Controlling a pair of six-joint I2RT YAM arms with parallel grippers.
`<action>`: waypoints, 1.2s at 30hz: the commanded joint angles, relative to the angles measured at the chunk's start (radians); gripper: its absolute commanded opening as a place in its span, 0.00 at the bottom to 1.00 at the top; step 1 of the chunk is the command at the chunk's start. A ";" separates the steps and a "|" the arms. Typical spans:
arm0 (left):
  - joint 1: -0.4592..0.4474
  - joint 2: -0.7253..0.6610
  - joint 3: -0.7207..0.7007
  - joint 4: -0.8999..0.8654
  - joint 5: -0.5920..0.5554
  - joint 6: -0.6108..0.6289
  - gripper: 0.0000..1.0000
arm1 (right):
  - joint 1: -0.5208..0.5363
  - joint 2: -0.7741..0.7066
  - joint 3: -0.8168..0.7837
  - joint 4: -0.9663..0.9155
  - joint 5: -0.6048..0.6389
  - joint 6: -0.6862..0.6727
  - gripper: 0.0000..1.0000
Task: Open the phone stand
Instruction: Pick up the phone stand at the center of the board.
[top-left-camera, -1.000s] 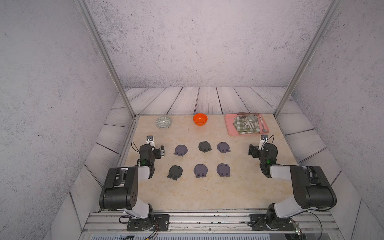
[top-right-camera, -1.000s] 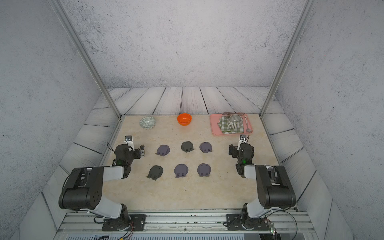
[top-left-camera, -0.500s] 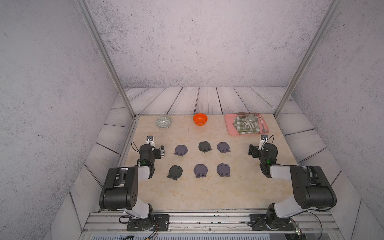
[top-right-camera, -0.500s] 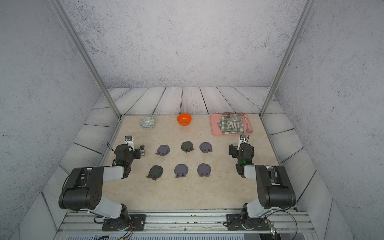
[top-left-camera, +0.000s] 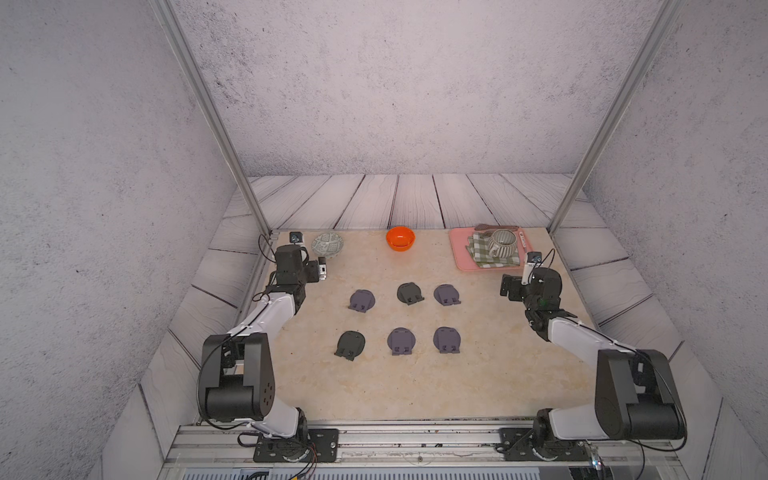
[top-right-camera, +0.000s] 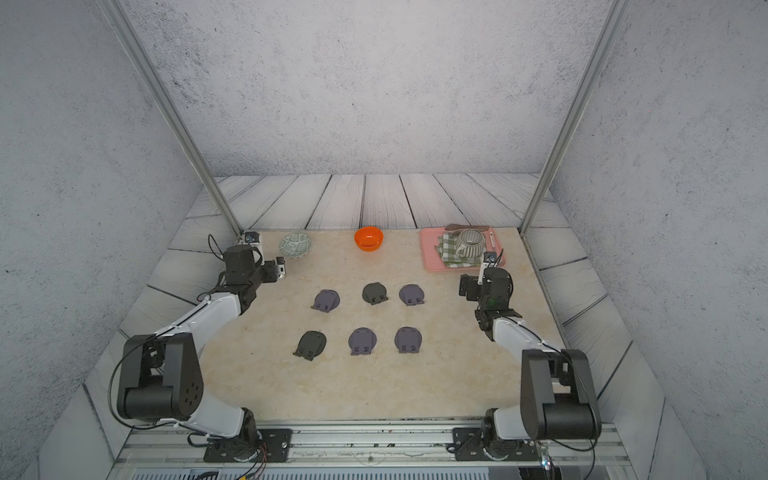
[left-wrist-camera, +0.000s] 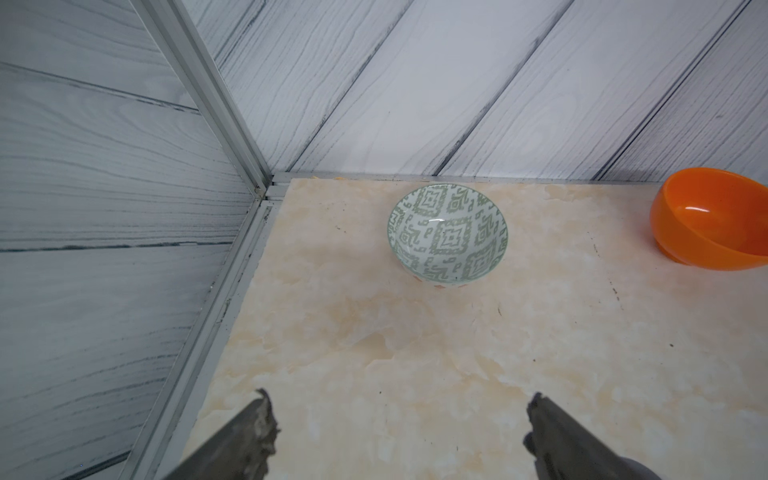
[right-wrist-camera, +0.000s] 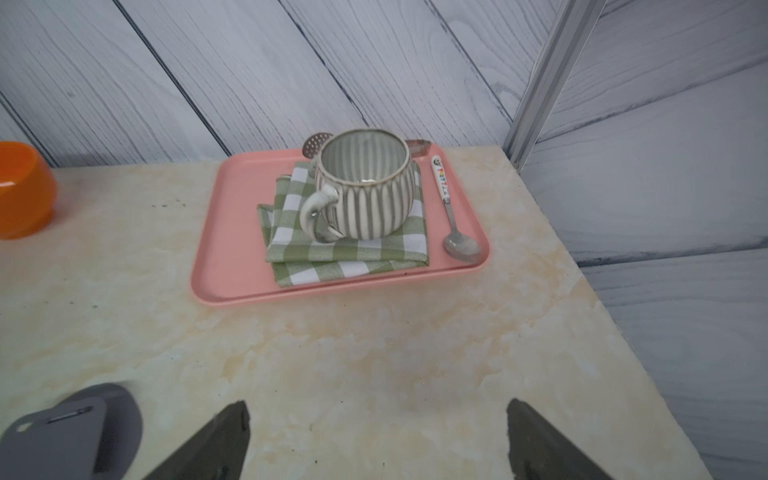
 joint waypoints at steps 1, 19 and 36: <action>-0.027 -0.033 0.071 -0.207 -0.001 -0.107 0.99 | -0.004 -0.088 0.070 -0.148 -0.155 0.075 0.99; -0.378 0.020 0.291 -0.386 0.310 -0.378 0.85 | -0.002 -0.304 0.130 -0.480 -0.498 0.300 0.99; -0.513 0.532 0.603 -0.228 0.722 -0.516 0.75 | 0.001 -0.431 -0.015 -0.576 -0.591 0.354 0.99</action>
